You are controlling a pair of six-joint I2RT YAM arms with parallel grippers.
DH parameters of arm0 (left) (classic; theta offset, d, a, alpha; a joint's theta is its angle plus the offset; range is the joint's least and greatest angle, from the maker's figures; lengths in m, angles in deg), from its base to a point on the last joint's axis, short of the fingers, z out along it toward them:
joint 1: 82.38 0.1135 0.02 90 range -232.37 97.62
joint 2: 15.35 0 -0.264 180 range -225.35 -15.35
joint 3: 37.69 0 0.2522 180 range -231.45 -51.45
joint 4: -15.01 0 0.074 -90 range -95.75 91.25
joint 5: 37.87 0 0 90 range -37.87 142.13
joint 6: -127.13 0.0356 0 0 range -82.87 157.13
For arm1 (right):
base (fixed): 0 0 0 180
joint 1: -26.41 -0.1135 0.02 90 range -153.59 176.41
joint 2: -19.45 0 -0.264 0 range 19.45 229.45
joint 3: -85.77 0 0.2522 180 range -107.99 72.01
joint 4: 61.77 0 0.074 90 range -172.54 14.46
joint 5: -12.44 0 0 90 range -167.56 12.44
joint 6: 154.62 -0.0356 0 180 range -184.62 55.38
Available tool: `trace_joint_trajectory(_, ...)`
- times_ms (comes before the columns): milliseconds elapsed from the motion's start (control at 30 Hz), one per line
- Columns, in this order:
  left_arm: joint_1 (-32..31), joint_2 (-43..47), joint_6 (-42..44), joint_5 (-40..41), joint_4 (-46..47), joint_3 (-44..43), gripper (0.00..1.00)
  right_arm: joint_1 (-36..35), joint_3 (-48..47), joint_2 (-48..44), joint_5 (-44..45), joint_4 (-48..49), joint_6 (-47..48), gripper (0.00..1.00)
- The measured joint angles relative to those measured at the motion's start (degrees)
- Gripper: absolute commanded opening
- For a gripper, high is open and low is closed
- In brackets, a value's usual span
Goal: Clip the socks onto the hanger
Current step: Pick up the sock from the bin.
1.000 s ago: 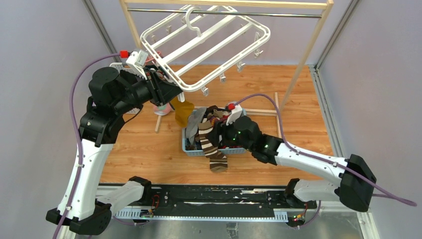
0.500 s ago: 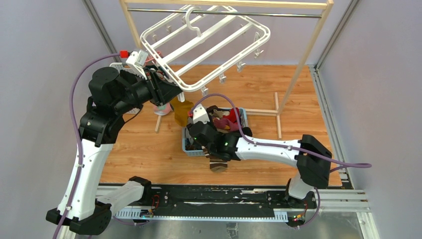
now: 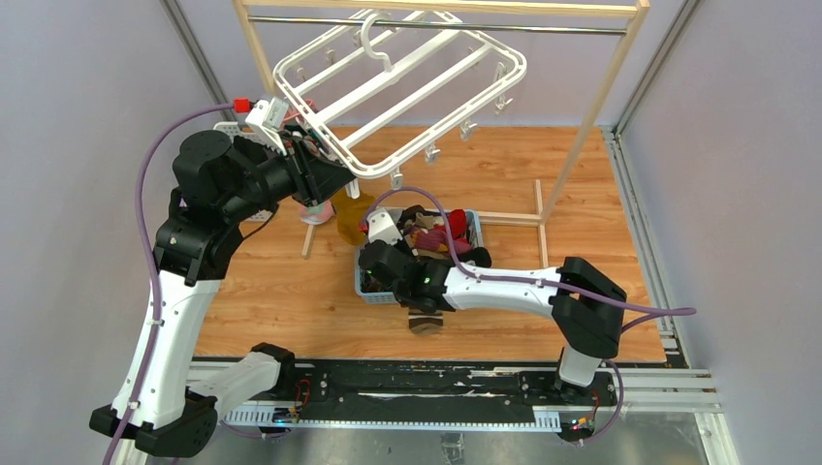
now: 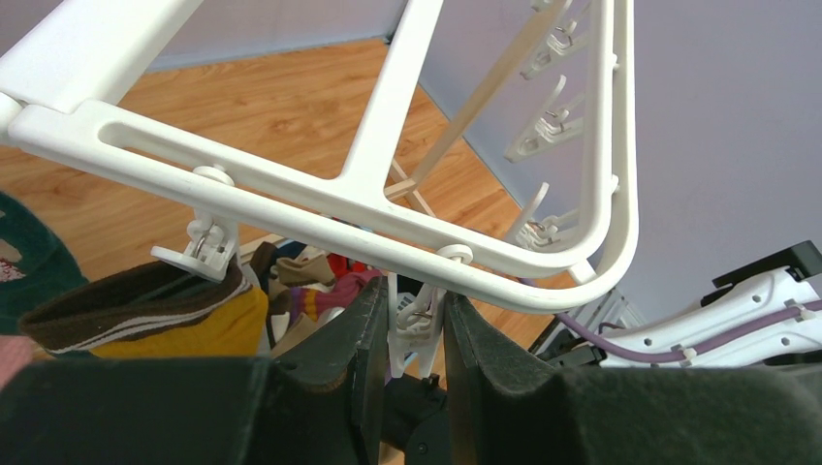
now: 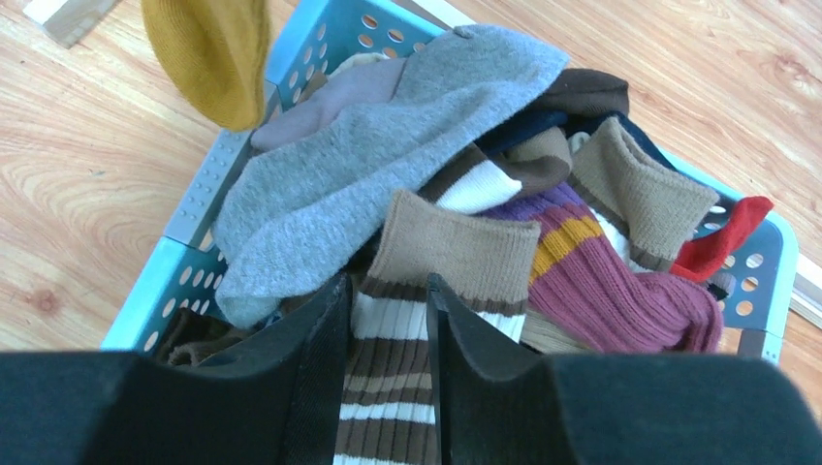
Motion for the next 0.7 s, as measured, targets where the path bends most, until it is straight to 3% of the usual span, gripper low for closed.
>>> trace_joint_trajectory(233,0.0,0.0,0.0,0.0,0.0,0.0,0.0,0.0,-1.09,0.79,1.01,0.96,0.13,0.0)
trace_joint_trajectory(367,0.0,0.0,0.0,0.02,0.0,0.0,0.0,0.0,1.86,-2.58,0.94,4.98,0.61,0.0)
trace_joint_trajectory(700,0.0,0.0,-0.02,0.04,0.0,0.0,0.0,-0.9,19.08,-22.84,-6.62,26.21,6.6,0.0)
